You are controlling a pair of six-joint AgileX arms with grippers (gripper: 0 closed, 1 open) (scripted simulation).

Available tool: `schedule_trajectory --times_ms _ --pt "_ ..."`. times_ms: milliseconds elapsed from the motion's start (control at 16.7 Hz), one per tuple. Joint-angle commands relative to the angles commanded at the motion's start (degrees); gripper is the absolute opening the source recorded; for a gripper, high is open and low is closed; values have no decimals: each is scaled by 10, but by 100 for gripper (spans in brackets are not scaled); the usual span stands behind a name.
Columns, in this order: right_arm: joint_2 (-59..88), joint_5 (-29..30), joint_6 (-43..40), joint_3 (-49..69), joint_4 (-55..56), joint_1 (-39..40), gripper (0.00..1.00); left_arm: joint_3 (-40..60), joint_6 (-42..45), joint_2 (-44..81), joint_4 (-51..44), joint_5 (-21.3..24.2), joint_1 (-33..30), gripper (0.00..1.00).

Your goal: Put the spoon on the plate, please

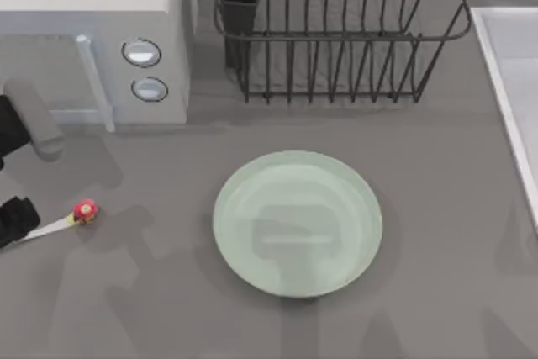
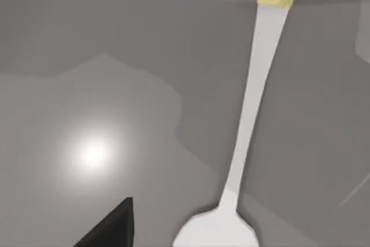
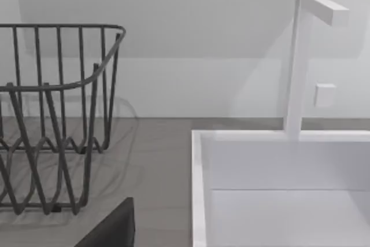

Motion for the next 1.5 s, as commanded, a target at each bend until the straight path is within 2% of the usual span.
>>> schedule_trajectory --times_ms 300,720,900,1200,1500 --pt "0 0 0 0 0 0 100 101 86 119 -72 -2 0 100" --pt "0 0 0 0 0 0 100 109 95 131 -76 -3 0 100" --pt "0 0 0 0 0 0 100 81 97 142 -38 -3 2 100" --pt "0 0 0 0 0 0 100 9 99 189 80 -3 3 100" --pt "0 0 0 0 0 0 100 -11 97 234 146 -2 1 100"
